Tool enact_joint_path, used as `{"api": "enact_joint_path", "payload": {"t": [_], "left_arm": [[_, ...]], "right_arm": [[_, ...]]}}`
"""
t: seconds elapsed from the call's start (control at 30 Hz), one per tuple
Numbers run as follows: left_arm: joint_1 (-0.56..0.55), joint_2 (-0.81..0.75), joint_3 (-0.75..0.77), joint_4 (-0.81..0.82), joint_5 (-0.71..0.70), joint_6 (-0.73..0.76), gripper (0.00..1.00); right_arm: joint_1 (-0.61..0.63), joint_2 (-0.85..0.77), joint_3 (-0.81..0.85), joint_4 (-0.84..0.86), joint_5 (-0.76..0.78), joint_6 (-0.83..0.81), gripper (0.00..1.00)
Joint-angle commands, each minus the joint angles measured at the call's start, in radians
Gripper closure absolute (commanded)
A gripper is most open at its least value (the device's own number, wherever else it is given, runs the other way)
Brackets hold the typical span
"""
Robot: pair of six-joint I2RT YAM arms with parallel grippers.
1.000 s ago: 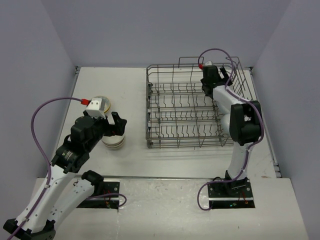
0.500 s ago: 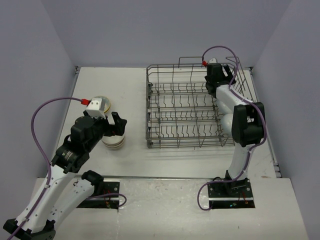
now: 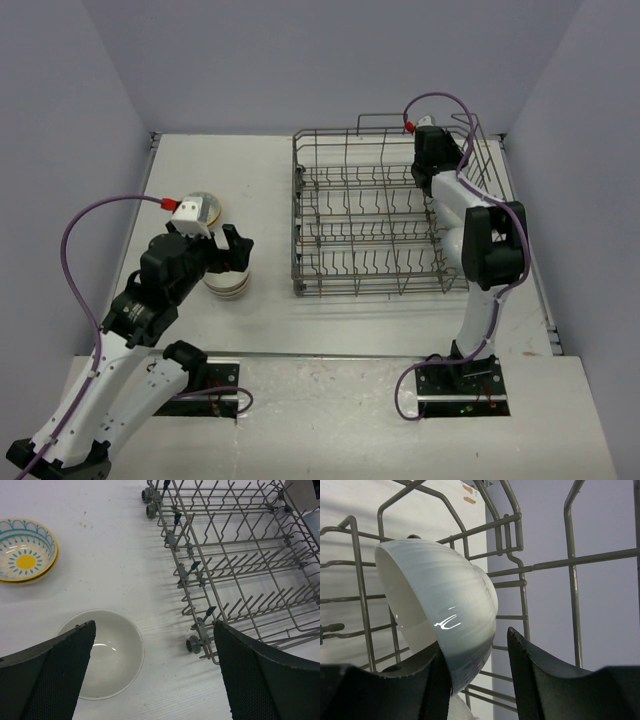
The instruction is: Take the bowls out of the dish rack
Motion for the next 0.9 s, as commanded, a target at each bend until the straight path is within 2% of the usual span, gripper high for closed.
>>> {"api": "enact_joint_path", "payload": {"t": [0.0, 0.33, 0.43, 0.77, 0.87], "left_arm": [[-0.005, -0.006, -0.004, 0.045, 0.005, 0.024, 0.0], [-0.007, -0.009, -0.004, 0.044, 0.005, 0.024, 0.0], [-0.008, -0.009, -0.002, 0.044, 0.007, 0.024, 0.0], [-0.01, -0.012, -0.004, 0.044, 0.002, 0.024, 0.0], [-0.01, -0.014, -0.004, 0.042, -0.001, 0.024, 0.0]], "right_arm": [[-0.013, 0.009, -0.008, 0.062, 0.038, -0.019, 0.55], [-0.013, 0.027, -0.021, 0.103, 0.062, -0.043, 0.73], [-0.011, 0.026, -0.025, 0.119, 0.066, -0.052, 0.75], [-0.005, 0.027, -0.025, 0.177, 0.102, -0.089, 1.0], [0.001, 0.023, -0.028, 0.237, 0.13, -0.12, 1.0]]}}
